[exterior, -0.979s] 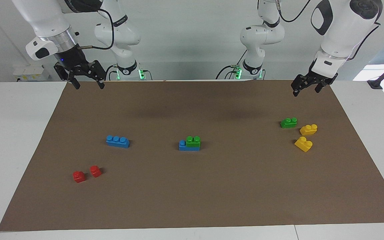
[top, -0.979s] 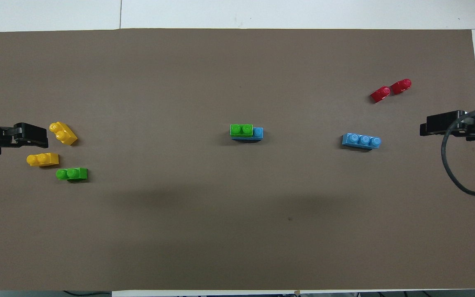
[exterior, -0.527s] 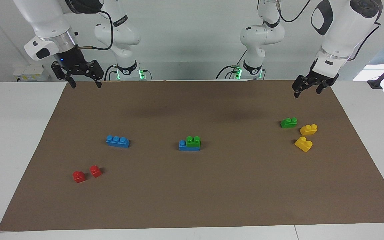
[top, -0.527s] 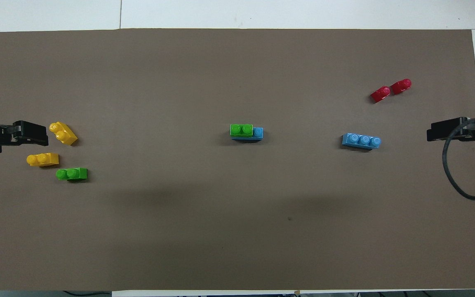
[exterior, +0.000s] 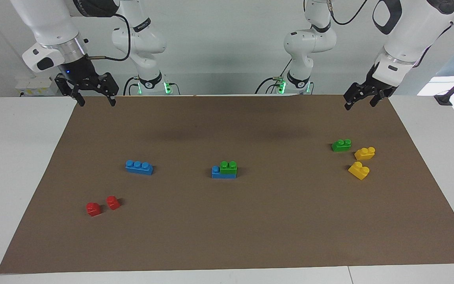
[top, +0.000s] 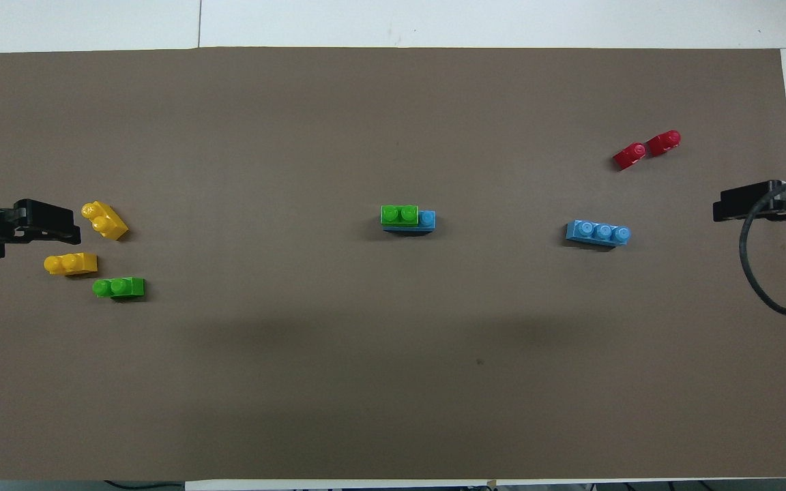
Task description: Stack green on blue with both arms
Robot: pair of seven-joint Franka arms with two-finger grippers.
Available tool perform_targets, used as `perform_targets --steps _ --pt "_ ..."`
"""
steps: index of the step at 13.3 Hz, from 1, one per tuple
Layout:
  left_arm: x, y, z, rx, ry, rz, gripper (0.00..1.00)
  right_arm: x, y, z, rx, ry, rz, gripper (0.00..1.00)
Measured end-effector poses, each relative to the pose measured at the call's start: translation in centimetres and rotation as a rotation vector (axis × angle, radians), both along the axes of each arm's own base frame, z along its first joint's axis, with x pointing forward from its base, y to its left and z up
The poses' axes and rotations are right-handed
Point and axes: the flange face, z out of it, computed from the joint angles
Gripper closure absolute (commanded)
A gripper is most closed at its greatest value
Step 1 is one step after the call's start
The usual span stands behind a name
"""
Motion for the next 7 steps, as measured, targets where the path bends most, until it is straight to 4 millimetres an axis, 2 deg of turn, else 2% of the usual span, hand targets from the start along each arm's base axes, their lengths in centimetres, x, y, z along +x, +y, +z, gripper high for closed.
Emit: perform_targets --steps 7 --pt "-0.02 -0.05 0.03 0.000 0.001 -0.001 0.00 -0.10 -0.22 -0.05 -0.060 0.010 0.008 0.00"
